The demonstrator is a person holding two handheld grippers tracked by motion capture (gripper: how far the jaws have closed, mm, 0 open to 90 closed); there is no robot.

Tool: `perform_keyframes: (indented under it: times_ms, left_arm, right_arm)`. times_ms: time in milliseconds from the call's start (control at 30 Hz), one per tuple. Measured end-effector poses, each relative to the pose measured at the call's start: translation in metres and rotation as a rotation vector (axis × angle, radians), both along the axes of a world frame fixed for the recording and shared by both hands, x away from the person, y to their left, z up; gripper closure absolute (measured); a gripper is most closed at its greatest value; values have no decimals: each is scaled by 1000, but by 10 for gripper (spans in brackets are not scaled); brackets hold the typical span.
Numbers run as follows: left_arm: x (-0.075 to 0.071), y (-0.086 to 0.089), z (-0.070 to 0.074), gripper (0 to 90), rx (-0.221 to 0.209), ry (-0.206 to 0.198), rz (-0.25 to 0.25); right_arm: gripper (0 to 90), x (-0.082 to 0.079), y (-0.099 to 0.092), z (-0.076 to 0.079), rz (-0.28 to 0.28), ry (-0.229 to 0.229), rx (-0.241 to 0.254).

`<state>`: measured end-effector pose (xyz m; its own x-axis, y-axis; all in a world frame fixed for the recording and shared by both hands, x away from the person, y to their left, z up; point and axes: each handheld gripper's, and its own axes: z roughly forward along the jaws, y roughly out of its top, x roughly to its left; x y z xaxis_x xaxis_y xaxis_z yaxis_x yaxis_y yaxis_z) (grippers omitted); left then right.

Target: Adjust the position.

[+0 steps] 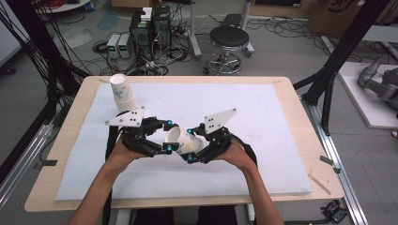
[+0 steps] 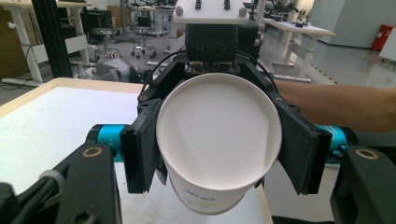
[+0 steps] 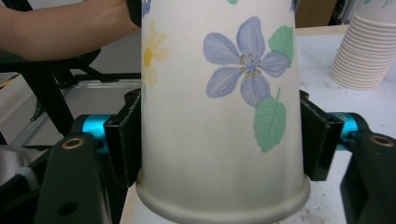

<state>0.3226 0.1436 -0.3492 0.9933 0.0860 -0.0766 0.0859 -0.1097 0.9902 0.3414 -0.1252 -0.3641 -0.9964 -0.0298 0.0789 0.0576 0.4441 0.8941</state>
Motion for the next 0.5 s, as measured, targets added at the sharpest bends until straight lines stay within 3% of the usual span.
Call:
perform_keyframes:
  times_ms: [200, 233, 300, 333, 500]
  left_arm:
    - [0, 0, 0, 360, 0, 0, 4]
    - [0, 0, -1, 329, -4, -8, 10]
    - [0, 0, -1, 143, -4, -6, 52]
    - [2, 1, -2, 99, -10, 3, 39]
    - [0, 6, -2, 66, -27, -5, 37]
  right_arm:
    - [329, 0, 0, 0, 2, -5, 0]
    - [328, 0, 0, 0, -1, -3, -2]
    - [324, 0, -1, 0, -4, -3, -5]
    - [323, 0, -1, 0, -9, 1, -10]
    - [323, 1, -3, 1, -16, 6, -12]
